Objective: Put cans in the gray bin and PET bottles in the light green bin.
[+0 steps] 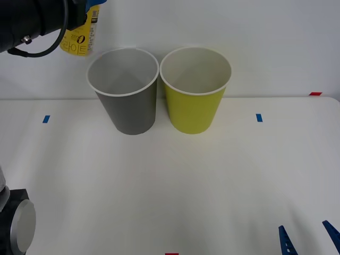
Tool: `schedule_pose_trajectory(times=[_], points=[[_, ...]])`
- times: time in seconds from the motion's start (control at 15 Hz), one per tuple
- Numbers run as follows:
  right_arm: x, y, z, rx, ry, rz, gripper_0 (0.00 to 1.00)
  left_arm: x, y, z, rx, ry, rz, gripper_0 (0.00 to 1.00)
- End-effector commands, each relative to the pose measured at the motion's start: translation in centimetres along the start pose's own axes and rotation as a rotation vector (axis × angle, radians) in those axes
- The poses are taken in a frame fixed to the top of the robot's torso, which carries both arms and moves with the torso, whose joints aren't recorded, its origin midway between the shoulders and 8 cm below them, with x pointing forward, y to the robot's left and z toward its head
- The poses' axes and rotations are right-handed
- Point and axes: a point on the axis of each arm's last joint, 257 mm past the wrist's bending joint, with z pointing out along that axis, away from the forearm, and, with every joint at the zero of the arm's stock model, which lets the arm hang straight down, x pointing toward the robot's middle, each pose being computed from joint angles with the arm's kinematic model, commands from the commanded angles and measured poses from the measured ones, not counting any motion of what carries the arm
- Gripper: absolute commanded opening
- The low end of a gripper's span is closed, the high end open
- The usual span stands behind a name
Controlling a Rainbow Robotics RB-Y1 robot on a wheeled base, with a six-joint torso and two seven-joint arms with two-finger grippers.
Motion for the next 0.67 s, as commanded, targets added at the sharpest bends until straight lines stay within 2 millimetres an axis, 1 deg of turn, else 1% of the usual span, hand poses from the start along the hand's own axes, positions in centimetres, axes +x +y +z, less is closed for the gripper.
schedule_pose_trajectory(times=[0.07,0.27,0.4,0.53,0.67], points=[[0.0,0.0,0.0,0.000,0.000,0.000,1.00,-1.6,-2.3,1.9,0.045,-0.050,0.005,0.00],[0.0,0.0,0.0,0.000,0.000,0.000,1.00,-2.0,-3.6,3.8,0.061,-0.100,-0.012,0.00],[0.0,0.0,0.0,0.000,0.000,0.000,1.00,-2.2,-5.4,5.0,0.089,-0.130,-0.020,0.00],[0.0,0.0,0.0,0.000,0.000,0.000,1.00,-2.3,-6.5,5.8,0.106,-0.144,-0.036,0.00],[0.0,0.0,0.0,0.000,0.000,0.000,1.00,-2.4,-8.2,6.6,0.130,-0.168,-0.057,0.00]])
